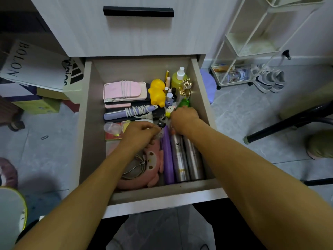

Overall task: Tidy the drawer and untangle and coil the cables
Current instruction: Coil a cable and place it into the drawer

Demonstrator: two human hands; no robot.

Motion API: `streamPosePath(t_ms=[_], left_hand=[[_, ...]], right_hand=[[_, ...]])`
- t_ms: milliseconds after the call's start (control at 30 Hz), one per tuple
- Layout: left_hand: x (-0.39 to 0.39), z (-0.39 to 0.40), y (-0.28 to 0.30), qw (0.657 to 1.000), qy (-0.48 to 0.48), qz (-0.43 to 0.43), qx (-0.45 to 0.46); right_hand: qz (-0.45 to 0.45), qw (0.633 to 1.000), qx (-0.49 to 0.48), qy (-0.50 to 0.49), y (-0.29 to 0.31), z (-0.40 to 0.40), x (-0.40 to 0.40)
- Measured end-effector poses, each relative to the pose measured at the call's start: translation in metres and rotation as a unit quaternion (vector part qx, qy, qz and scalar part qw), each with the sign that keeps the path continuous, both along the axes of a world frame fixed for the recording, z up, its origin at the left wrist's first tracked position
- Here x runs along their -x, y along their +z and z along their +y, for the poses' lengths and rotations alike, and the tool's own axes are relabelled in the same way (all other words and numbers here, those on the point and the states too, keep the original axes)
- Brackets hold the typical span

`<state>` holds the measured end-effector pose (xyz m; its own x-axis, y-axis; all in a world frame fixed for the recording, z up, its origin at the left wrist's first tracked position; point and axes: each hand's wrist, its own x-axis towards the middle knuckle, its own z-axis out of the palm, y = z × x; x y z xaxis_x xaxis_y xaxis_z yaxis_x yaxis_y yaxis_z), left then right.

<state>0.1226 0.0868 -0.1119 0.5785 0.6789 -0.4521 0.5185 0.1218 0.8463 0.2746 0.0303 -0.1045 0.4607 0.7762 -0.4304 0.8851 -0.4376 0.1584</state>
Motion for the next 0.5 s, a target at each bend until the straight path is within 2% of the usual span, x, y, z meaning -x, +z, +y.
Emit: streamPosePath(t_ms=[133, 367, 500], left_hand=[[0.001, 0.007, -0.003, 1.000, -0.007, 0.004, -0.018], [0.005, 0.012, -0.007, 0.999, 0.022, 0.007, -0.039], [-0.006, 0.017, -0.006, 0.995, -0.014, 0.004, -0.101]], right_hand=[[-0.008, 1.000, 0.009, 0.012, -0.008, 0.004, -0.003], [0.008, 0.998, -0.062, -0.006, -0.016, -0.013, 0.000], [0.093, 0.983, -0.138, -0.082, -0.014, -0.018, 0.004]])
